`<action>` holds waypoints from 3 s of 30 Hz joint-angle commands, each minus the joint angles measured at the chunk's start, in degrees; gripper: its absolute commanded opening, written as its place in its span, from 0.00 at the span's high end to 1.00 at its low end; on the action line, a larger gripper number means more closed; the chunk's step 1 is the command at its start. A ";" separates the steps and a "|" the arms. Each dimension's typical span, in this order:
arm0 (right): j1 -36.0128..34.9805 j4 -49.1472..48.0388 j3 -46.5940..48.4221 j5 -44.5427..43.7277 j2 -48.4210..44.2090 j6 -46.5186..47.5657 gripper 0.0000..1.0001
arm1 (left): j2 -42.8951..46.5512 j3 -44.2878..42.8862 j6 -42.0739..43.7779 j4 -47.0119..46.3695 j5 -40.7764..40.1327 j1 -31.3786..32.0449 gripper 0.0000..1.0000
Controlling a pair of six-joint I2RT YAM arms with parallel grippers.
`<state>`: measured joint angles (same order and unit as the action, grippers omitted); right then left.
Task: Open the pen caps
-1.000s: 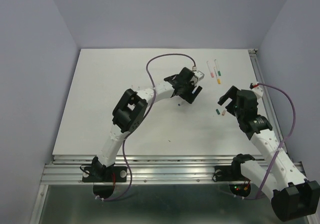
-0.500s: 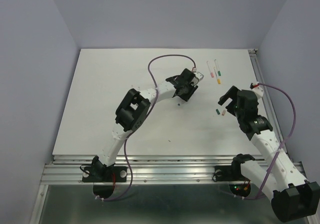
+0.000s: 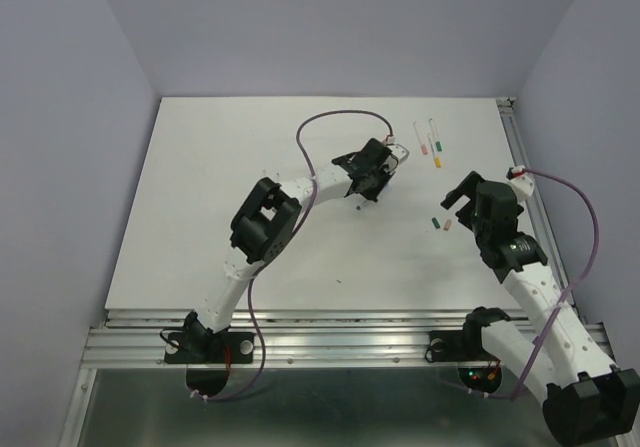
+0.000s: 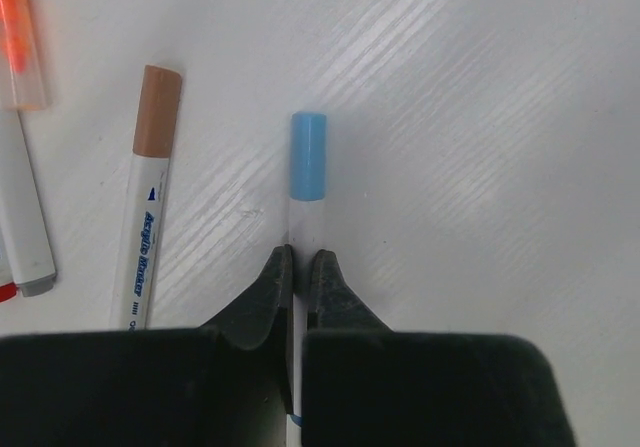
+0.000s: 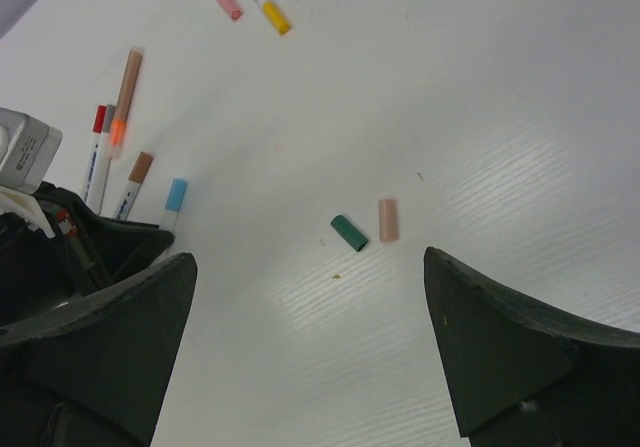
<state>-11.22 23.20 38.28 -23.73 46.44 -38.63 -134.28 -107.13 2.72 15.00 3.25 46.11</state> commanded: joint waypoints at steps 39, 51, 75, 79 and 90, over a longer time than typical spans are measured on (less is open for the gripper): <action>-8.38 -26.98 -0.93 34.97 8.06 -2.50 0.28 | 39.45 48.95 -36.55 -44.00 16.00 6.36 1.00; -8.82 -26.81 -0.67 32.69 8.49 -3.73 0.58 | 38.74 49.30 -37.44 -45.42 17.06 6.54 1.00; -8.73 -27.59 -0.49 37.78 11.05 -9.62 0.99 | 38.74 50.18 -36.82 -44.36 18.37 7.42 0.59; -8.82 -27.51 -0.14 39.81 10.87 -9.97 0.99 | 37.86 49.39 -36.82 -44.01 18.64 7.42 0.72; -8.82 -24.70 3.81 28.49 14.99 -5.93 0.99 | 42.95 56.14 -38.05 -43.92 14.87 9.00 1.00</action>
<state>-19.59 0.38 35.66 11.64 59.99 -46.50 -96.29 -55.18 -35.38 -28.14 18.68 53.30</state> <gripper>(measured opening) 0.188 0.154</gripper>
